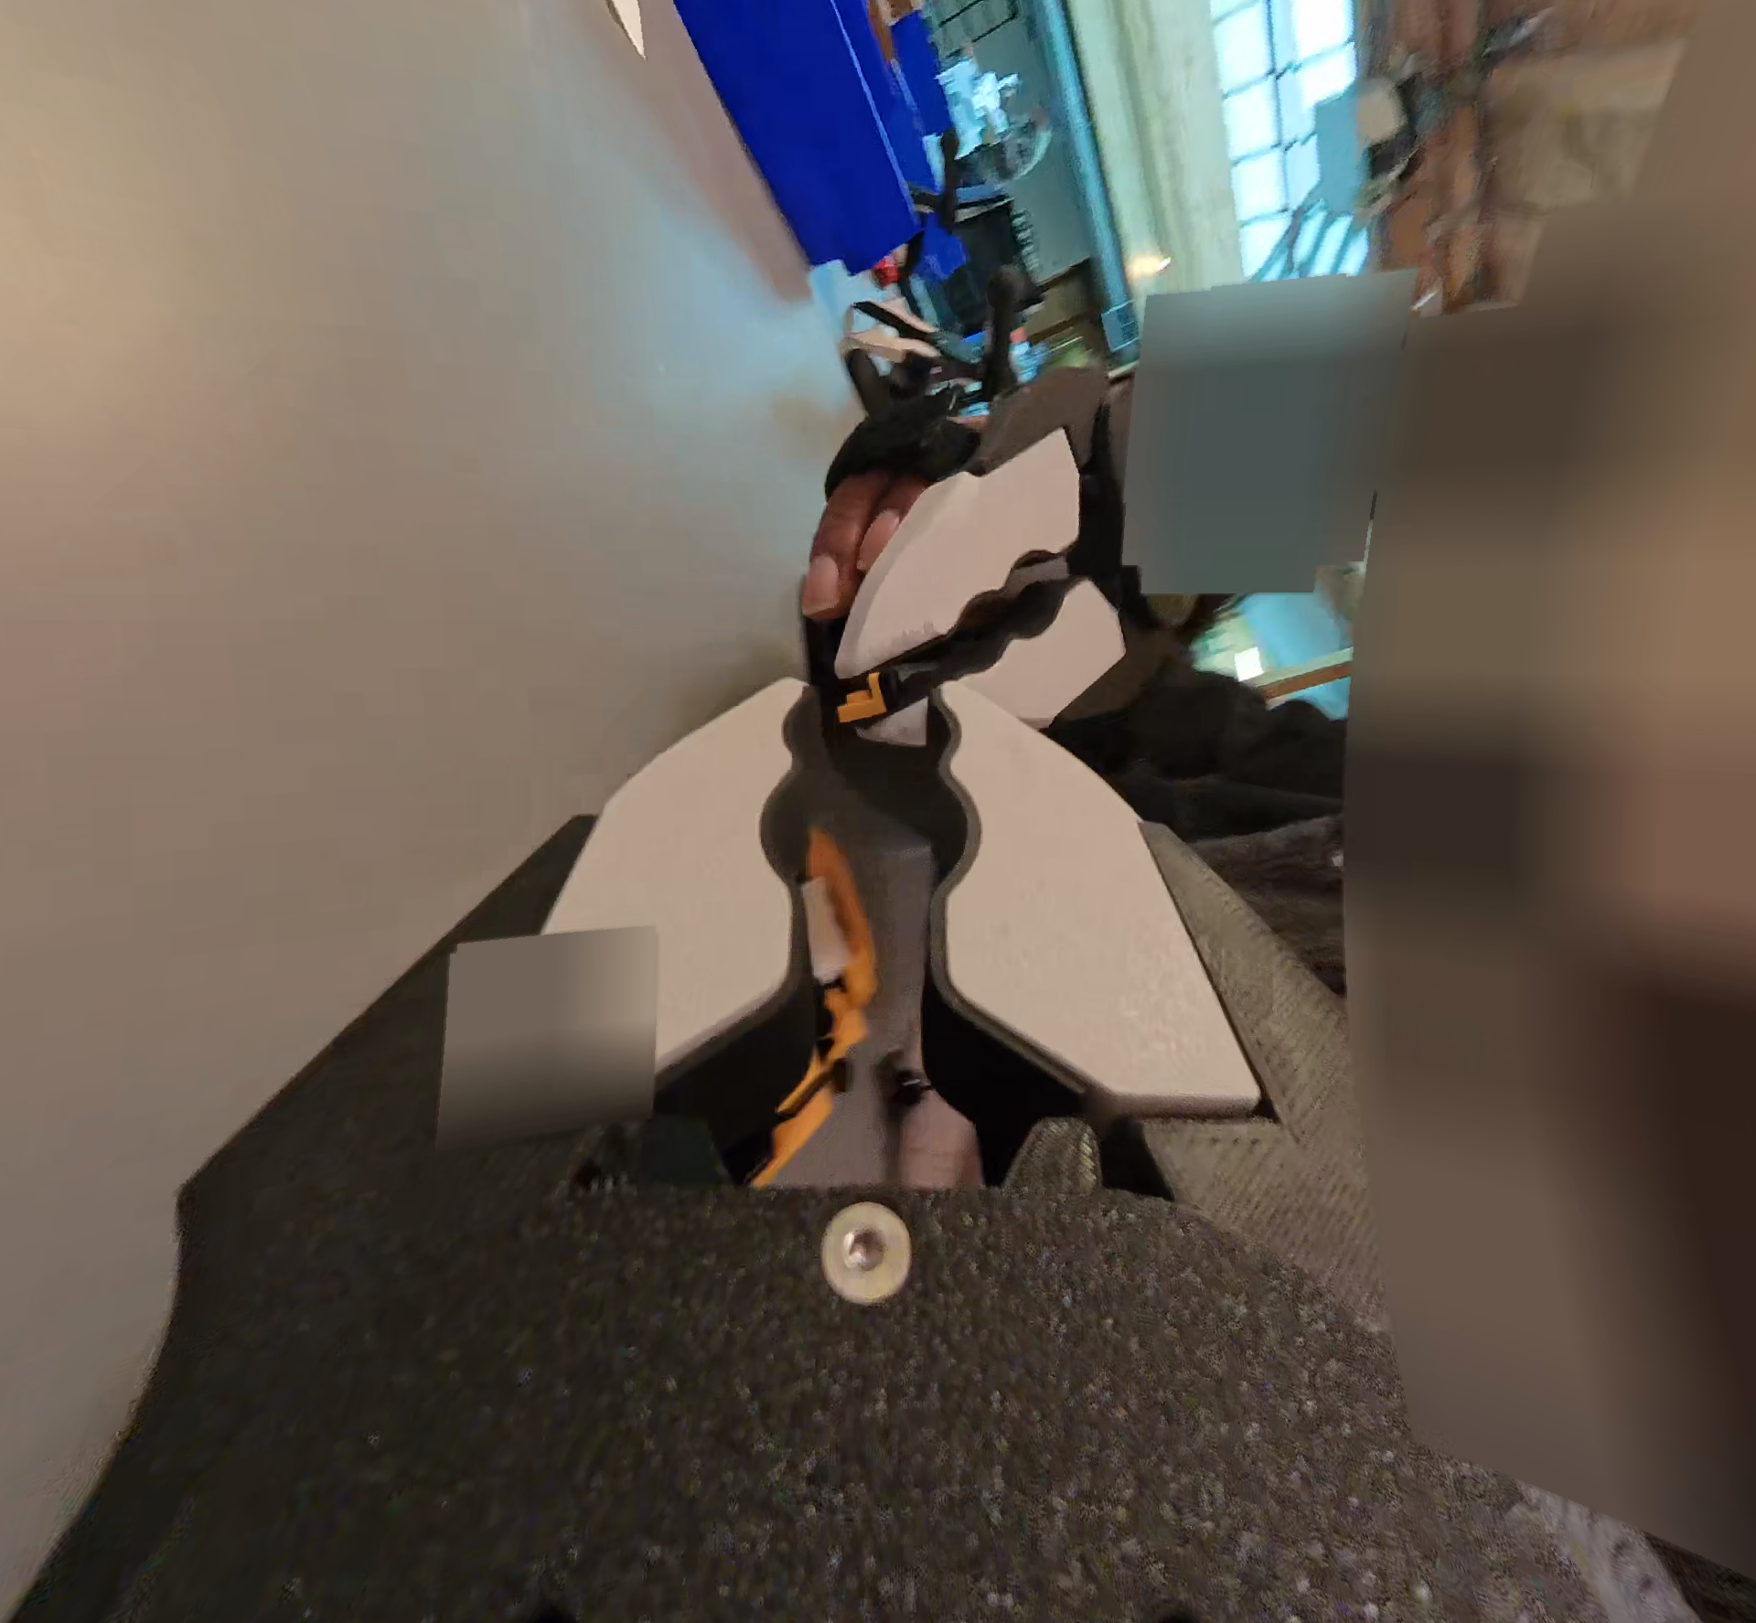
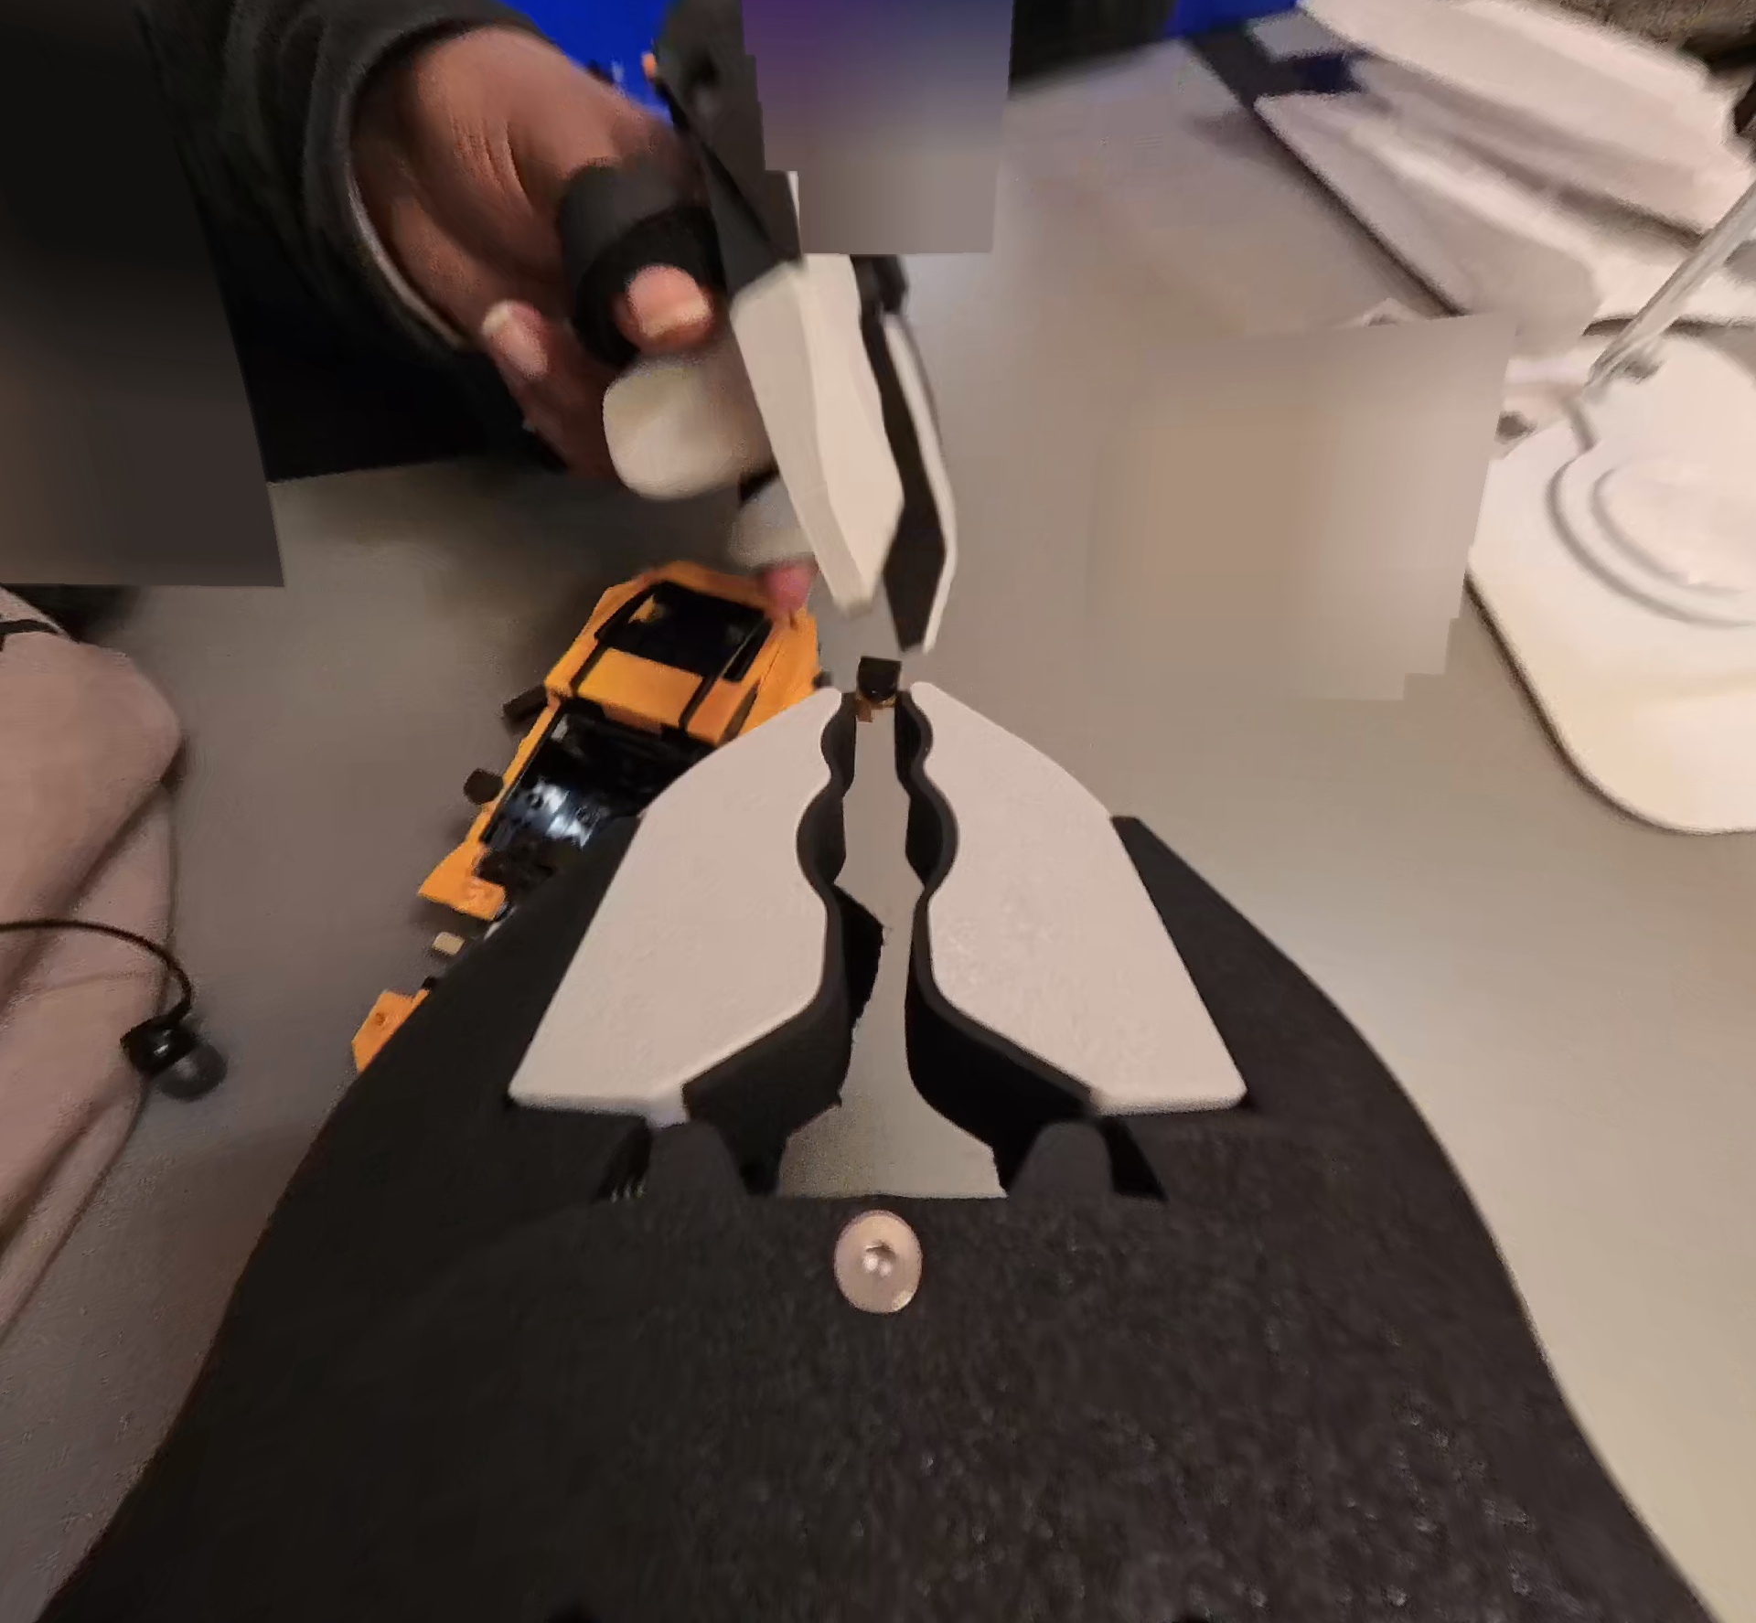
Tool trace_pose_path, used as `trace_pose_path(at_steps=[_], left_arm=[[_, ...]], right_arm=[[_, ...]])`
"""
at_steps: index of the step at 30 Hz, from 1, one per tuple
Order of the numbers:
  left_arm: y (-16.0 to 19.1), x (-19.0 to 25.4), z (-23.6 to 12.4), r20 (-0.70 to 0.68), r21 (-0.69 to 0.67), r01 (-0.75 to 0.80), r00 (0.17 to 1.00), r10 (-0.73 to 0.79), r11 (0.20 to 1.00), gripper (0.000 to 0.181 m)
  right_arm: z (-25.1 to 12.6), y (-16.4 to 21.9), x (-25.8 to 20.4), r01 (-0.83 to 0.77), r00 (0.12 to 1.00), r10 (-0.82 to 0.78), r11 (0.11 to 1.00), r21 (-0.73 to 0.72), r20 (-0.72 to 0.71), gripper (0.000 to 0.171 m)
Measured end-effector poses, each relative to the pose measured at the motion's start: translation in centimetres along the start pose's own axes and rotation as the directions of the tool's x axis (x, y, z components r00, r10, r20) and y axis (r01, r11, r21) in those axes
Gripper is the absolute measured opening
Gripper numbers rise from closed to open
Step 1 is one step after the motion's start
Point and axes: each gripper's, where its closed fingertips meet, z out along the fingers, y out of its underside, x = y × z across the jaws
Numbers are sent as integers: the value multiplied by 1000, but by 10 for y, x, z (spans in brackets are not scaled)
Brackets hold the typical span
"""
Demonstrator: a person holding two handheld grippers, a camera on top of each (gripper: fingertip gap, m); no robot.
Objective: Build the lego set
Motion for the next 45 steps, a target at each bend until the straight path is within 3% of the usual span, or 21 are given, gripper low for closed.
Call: trace_pose_path(at_steps=[3,7,9,11,15,21,37,45], left_arm=[[12,2,-17,55,-115,-291,953,299,950,34],[45,-19,-37,112,-400,-649,667,737,648,69],[60,-27,-38,53,-470,-710,571,819,525,86],[69,-34,-34,19,-494,-721,549,836,485,94],[78,-49,-26,-8,-522,-731,520,854,440,101],[86,-58,-24,-12,-560,-727,486,874,397,95],[87,-59,-22,16,-569,-709,498,867,417,89],[87,-59,-23,21,-565,-706,504,863,426,90]], right_arm=[[2,22,-10,-90,995,94,993,-81,35,7],[7,41,-27,-149,986,158,977,-155,52,7],[8,44,-34,-183,977,198,970,-160,79,7],[7,45,-35,-191,975,207,967,-169,81,7],[8,49,-36,-190,974,209,963,-191,85,7],[10,54,-43,-194,965,227,954,-227,129,7],[8,55,-52,-169,925,267,926,-338,270,9],[10,57,-53,-159,926,268,915,-370,265,9]])
